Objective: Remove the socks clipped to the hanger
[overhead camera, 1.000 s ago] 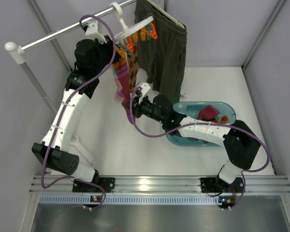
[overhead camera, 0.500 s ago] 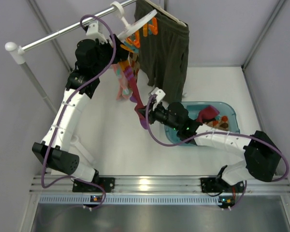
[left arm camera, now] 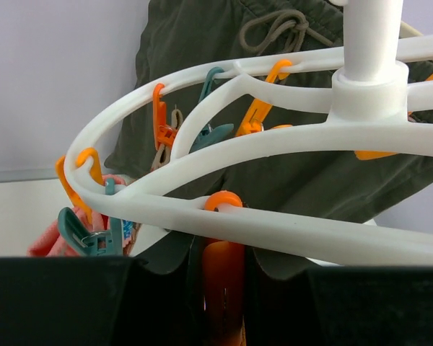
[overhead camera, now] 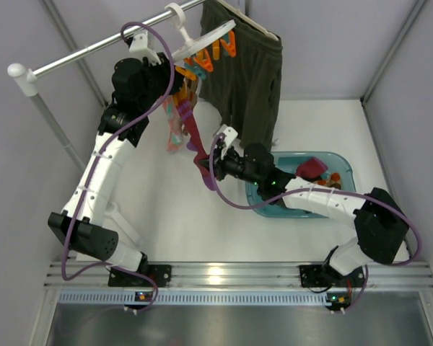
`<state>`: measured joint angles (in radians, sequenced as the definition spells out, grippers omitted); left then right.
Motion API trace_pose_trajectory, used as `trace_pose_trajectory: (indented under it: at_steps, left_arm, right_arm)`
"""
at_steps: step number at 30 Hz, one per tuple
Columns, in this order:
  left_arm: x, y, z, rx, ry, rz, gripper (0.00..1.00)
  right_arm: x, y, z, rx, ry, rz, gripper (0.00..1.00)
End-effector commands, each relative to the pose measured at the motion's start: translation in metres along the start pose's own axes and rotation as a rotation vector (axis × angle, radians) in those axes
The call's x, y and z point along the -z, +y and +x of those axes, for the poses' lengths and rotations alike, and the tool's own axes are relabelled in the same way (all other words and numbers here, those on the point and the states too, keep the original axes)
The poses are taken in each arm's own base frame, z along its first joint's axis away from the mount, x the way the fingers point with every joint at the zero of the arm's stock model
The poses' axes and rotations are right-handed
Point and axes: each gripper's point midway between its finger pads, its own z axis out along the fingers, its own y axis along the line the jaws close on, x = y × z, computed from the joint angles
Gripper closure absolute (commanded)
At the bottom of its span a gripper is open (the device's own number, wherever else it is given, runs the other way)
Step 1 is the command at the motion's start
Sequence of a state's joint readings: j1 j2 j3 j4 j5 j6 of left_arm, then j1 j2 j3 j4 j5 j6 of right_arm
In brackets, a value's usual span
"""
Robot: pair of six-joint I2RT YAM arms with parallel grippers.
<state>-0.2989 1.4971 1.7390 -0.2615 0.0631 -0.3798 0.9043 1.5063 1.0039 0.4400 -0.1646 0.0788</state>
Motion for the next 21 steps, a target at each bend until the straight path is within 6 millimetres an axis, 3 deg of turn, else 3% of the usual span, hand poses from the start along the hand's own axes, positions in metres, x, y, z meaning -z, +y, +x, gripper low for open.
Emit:
trace_pose_trajectory:
  at_steps: [1, 4, 5, 6, 7, 10, 16, 21]
  left_arm:
    - [-0.003, -0.002, -0.025, -0.013, -0.098, 0.019, 0.91]
    - [-0.005, 0.002, -0.022, -0.009, -0.095, 0.000, 0.98]
    - [-0.005, 0.003, -0.021, -0.010, -0.094, -0.001, 0.95]
    - [-0.005, 0.002, -0.018, -0.010, -0.084, 0.007, 0.80]
    - [-0.006, 0.002, -0.016, -0.007, -0.079, 0.008, 0.40]
    - [-0.005, 0.001, -0.011, 0.004, -0.068, 0.014, 0.22]
    - [0.007, 0.009, -0.015, 0.009, -0.091, -0.034, 0.18]
    - [0.014, 0.009, -0.025, -0.042, -0.118, -0.039, 0.24]
  right_arm:
    - [-0.002, 0.002, -0.015, -0.002, -0.027, -0.033, 1.00]
    - [0.003, 0.001, -0.008, 0.004, -0.015, -0.035, 1.00]
    - [0.005, 0.002, -0.002, 0.005, -0.007, -0.042, 1.00]
    - [0.006, 0.003, 0.000, 0.008, -0.002, -0.050, 1.00]
    - [0.007, 0.004, -0.002, 0.009, -0.008, -0.056, 1.00]
    - [0.007, 0.003, -0.007, 0.011, -0.007, -0.059, 1.00]
    - [0.008, -0.006, -0.014, 0.019, -0.011, -0.043, 1.00]
    - [0.008, -0.009, -0.012, -0.021, 0.008, -0.110, 1.00]
